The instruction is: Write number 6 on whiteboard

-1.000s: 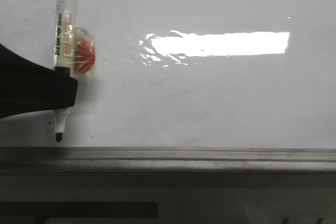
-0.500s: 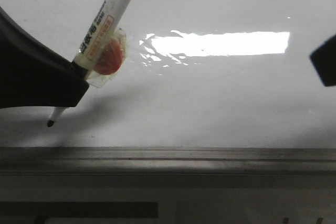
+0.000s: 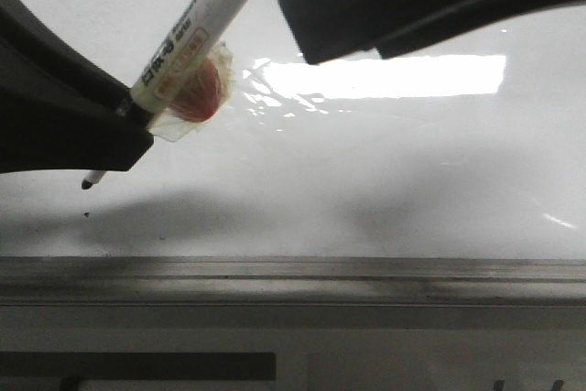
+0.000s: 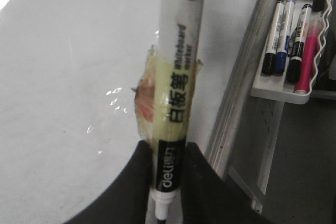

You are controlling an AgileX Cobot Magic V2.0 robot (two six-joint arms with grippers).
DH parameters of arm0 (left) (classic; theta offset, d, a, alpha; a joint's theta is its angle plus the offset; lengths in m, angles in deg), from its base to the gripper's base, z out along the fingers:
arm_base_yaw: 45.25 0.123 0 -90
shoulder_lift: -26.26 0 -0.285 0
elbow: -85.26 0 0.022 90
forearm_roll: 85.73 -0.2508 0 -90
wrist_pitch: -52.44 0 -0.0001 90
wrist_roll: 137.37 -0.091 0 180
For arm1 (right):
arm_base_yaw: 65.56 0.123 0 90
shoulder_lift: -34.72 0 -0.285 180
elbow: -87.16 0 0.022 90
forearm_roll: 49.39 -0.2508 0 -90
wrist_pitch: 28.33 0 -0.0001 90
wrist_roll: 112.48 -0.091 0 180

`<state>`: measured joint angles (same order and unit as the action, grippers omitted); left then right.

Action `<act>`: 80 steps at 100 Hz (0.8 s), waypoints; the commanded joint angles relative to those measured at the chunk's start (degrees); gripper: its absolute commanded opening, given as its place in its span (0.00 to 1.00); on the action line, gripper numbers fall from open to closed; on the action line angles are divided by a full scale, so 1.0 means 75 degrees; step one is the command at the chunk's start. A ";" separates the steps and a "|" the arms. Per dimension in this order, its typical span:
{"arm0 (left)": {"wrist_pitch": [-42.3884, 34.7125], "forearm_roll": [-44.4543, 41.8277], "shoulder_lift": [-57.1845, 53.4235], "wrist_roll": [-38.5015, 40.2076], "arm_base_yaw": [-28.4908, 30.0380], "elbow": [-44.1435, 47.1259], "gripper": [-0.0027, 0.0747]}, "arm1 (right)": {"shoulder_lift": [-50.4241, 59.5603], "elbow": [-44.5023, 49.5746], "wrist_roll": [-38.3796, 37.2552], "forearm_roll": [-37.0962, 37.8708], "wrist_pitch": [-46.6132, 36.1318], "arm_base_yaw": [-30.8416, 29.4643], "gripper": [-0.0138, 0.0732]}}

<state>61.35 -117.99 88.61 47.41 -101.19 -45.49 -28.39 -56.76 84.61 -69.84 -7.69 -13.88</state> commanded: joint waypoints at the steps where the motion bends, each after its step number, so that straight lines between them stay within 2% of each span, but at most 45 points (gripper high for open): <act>1: -0.0437 -0.0173 -0.0147 0.0005 -0.0231 -0.0265 0.01 | -0.0091 -0.0440 0.0101 -0.0137 -0.0697 0.0119 0.60; 34: -0.0437 -0.0173 -0.0147 0.0005 -0.0365 -0.0265 0.01 | -0.0701 -0.0786 0.0101 -0.0433 -0.0681 0.0145 0.59; 72: -0.0437 -0.0173 -0.0147 0.0005 -0.0365 -0.0265 0.01 | -0.0780 -0.0886 0.0101 -0.0506 -0.0739 0.0151 0.35; 80: -0.0437 -0.0173 -0.0147 0.0005 -0.0365 -0.0265 0.01 | -0.0780 -0.0886 0.0101 -0.0506 -0.0755 0.0151 0.23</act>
<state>61.35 -118.95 88.27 47.41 -103.46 -45.49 -34.96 -61.35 84.61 -72.87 -9.43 -12.85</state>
